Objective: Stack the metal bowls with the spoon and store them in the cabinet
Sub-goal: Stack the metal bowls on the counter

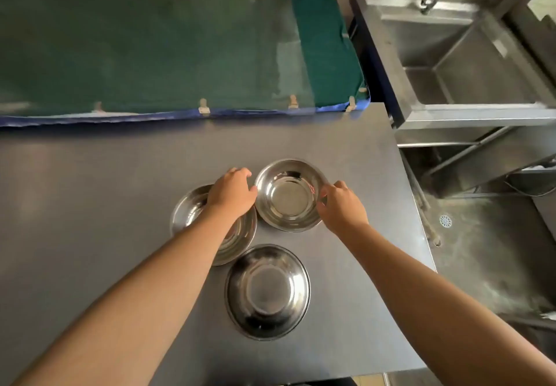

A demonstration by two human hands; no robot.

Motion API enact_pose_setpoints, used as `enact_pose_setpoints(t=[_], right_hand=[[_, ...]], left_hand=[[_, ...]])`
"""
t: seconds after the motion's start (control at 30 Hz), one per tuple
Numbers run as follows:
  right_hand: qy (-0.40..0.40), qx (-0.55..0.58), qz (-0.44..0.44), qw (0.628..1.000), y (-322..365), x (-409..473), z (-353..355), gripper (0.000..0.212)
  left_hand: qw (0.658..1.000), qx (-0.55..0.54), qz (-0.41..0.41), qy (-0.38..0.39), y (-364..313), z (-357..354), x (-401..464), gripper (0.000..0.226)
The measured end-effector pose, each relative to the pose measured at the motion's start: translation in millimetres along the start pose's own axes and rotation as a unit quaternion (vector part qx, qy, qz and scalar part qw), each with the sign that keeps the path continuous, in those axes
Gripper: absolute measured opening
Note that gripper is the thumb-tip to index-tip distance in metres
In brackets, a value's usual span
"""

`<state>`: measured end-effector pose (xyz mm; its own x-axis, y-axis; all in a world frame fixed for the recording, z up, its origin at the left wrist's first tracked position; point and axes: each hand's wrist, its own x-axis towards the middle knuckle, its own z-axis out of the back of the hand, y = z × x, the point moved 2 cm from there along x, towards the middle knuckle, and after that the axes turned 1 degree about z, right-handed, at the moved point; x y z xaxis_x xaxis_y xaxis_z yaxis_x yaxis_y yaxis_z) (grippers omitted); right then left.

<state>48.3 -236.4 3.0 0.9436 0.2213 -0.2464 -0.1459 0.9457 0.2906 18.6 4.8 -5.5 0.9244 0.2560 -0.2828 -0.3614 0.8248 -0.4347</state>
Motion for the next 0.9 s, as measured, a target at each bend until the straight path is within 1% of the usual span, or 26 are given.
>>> enact_pose_setpoints(t=[0.07, 0.17, 0.23, 0.33, 0.43, 0.53, 0.7, 0.9], right_hand=[[-0.005, 0.024, -0.02, 1.0, -7.7, 7.0, 0.1, 0.024], [0.006, 0.043, -0.047, 0.998, -16.2, 10.7, -6.6, 0.025], [0.003, 0.078, -0.065, 0.995, -20.2, 12.6, -11.1, 0.025], [-0.01, 0.143, -0.108, 0.984, -20.7, 15.1, -14.2, 0.031], [-0.015, 0.184, -0.137, 0.973, -18.9, 16.5, -13.0, 0.035], [-0.036, 0.198, -0.137, 0.97, -15.6, 19.1, -3.2, 0.036], [-0.07, 0.209, -0.117, 0.968, 0.8, 21.1, 21.1, 0.033], [-0.081, 0.224, -0.063, 0.969, 51.4, 13.5, 31.6, 0.032]], left_hand=[[1.0, 0.007, 0.01, 0.0, -6.7, -3.4, 10.2, 0.046], [0.999, 0.014, 0.033, 0.011, -11.4, -9.2, 18.7, 0.046], [0.999, 0.013, 0.041, 0.013, -13.2, -12.2, 21.5, 0.042], [0.999, 0.012, 0.048, 0.007, -15.1, -14.5, 23.9, 0.029], [0.998, -0.012, 0.058, 0.015, -17.4, -11.7, 24.6, 0.03], [0.997, -0.053, 0.058, 0.004, -18.4, -1.9, 25.5, 0.035], [0.99, -0.123, 0.059, -0.041, -18.0, 23.3, 19.0, 0.032], [0.973, -0.197, 0.084, -0.09, 24.2, 62.6, -10.6, 0.031]])
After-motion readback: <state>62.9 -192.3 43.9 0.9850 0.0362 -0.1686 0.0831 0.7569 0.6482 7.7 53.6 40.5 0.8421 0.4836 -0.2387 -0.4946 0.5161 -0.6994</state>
